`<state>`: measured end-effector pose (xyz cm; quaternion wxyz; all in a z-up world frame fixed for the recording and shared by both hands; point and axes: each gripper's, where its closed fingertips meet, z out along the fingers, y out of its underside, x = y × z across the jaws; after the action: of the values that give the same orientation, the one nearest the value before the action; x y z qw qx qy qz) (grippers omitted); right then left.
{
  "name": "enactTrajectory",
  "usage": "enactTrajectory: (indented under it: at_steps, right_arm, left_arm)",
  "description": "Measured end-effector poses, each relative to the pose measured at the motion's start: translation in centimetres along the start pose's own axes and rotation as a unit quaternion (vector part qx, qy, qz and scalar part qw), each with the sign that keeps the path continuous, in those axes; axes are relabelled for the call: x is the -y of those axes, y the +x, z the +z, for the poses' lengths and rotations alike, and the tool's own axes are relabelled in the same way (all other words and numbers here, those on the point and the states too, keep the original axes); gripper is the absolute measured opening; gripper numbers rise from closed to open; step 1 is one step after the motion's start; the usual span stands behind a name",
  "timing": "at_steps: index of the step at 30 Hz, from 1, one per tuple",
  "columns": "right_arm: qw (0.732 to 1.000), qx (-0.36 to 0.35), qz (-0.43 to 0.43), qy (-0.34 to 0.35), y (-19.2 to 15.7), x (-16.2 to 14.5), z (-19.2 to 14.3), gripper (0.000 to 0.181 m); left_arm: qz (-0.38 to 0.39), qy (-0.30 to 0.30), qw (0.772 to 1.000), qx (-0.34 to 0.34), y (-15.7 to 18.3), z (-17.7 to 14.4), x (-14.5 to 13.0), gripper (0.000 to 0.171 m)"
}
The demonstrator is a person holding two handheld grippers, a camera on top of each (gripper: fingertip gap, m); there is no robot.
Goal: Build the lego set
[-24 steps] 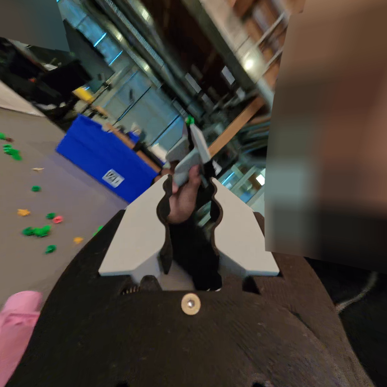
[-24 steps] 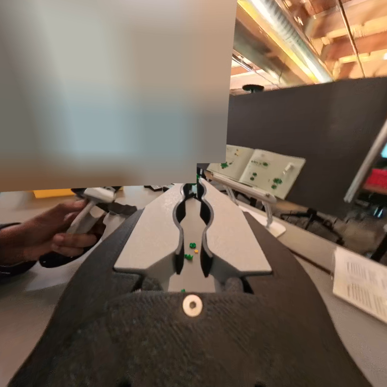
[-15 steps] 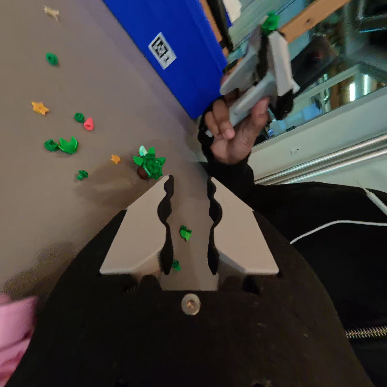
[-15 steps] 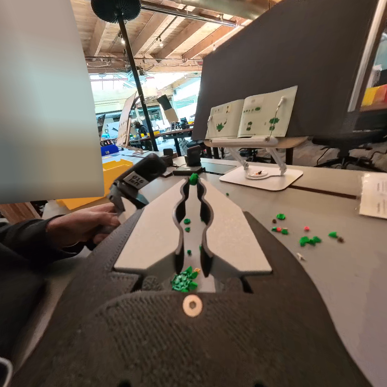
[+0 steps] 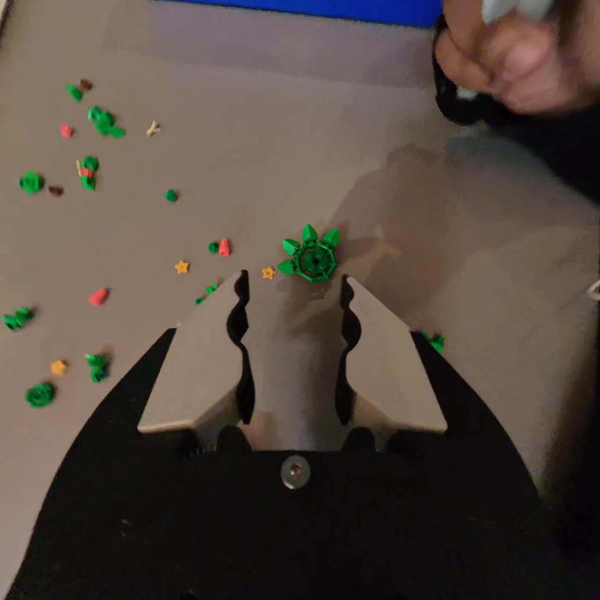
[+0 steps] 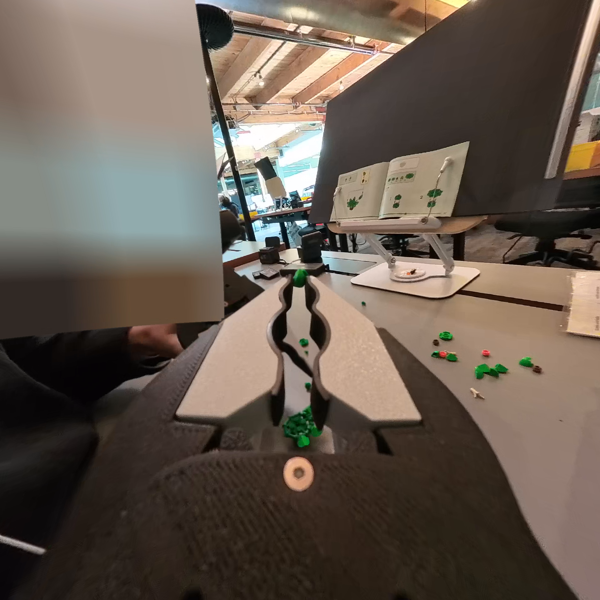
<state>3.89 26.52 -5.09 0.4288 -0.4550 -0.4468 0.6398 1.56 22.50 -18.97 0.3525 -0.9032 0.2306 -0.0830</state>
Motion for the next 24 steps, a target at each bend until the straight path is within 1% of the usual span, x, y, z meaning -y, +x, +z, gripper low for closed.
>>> enactTrajectory:
  at_steps: [1,3,5,6,9,11,13,14,16,20,22,24]
  right_arm:
    - [1.000,0.003,0.004,0.002,-0.1,0.1,0.0,0.005]
    - [1.000,0.005,0.004,0.002,-0.1,0.1,-0.1,0.005]
    - [1.000,0.003,0.000,-0.001,-0.1,0.0,-0.1,0.005]
    - [1.000,0.001,-0.003,-0.003,-0.1,0.0,-0.1,0.004]
    - [1.000,-0.005,-0.008,-0.008,0.2,-0.2,-0.3,0.004]
    - [1.000,-0.008,-0.005,-0.012,0.4,-0.4,-0.3,0.004]
    - [1.000,-0.007,0.004,-0.011,0.6,-0.4,-0.4,0.004]
    - [1.000,-0.005,0.009,-0.009,0.6,-0.4,-0.4,0.005]
    - [1.000,-0.005,0.015,-0.009,0.7,-0.4,-0.4,0.005]
    - [1.000,-0.008,0.013,-0.012,0.8,-0.6,-0.3,0.005]
    - [1.000,-0.009,0.012,-0.015,0.8,-0.7,-0.3,0.005]
    - [1.000,-0.010,0.011,-0.018,0.9,-0.8,-0.3,0.005]
  left_arm:
    - [0.031,-0.006,0.999,-0.002,0.2,0.2,0.1,0.061]
    - [0.072,-0.020,0.997,-0.019,0.5,0.9,0.3,0.070]
    - [0.081,-0.039,0.994,-0.054,1.1,1.6,0.5,0.077]
    - [0.077,-0.051,0.994,-0.064,1.0,2.0,0.6,0.077]
    - [0.067,-0.095,0.989,-0.092,0.9,2.8,-0.2,0.076]
    - [0.051,-0.113,0.985,-0.119,1.2,2.8,-0.8,0.073]
    - [0.029,-0.117,0.983,-0.139,1.7,2.5,-1.3,0.060]
    - [0.020,-0.118,0.982,-0.149,2.1,2.2,-1.5,0.056]
    - [0.004,-0.123,0.980,-0.157,2.6,1.6,-2.2,0.056]
    - [0.003,-0.126,0.977,-0.170,4.0,0.6,-3.2,0.057]
    - [0.008,-0.125,0.974,-0.190,5.1,0.0,-3.4,0.054]
    - [0.011,-0.116,0.976,-0.184,5.0,-0.2,-3.2,0.054]
